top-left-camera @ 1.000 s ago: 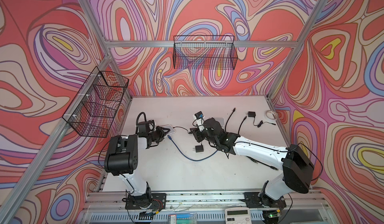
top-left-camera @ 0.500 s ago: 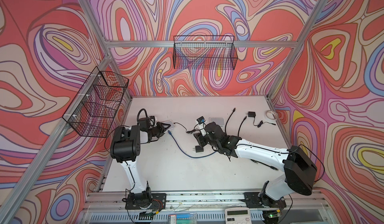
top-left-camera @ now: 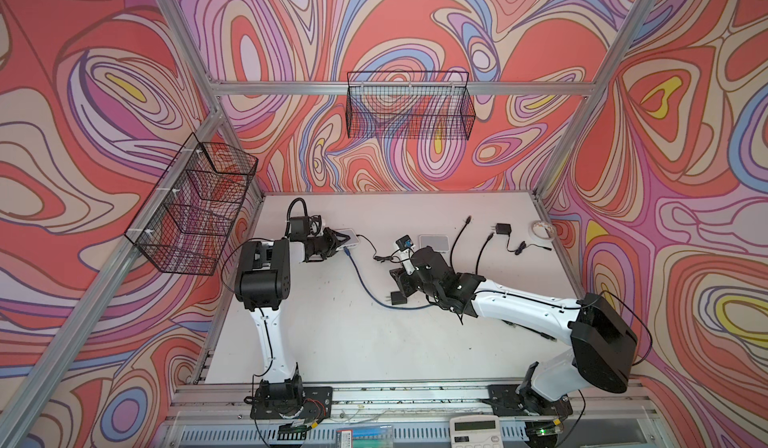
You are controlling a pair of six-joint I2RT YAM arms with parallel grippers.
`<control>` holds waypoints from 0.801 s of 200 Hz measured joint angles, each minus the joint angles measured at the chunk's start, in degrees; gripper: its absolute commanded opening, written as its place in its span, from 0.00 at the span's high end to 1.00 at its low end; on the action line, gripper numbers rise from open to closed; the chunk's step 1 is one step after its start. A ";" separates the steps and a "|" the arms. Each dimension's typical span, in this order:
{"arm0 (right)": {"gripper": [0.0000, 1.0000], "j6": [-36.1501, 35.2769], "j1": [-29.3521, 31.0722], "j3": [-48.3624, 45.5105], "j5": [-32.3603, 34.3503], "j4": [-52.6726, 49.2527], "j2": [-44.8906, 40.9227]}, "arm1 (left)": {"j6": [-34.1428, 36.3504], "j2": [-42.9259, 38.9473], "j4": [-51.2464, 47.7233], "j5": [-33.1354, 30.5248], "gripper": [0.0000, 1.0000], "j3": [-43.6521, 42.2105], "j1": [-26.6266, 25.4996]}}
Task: Insert the plug into the switch port
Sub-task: 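Open the left gripper off the switch and lift both grippers away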
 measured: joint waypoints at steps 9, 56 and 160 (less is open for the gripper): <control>0.53 0.15 0.00 -0.59 0.24 -0.57 -0.63 | 0.59 1.18 -2.14 -0.04 0.84 2.67 -0.15; 0.51 1.73 0.00 -6.03 3.26 -2.58 -8.17 | 3.10 7.37 -12.33 -0.28 0.78 15.93 -0.46; 0.49 3.82 0.00 -10.71 5.25 -5.73 -14.14 | 6.97 13.51 -29.05 -2.97 0.18 31.10 -1.25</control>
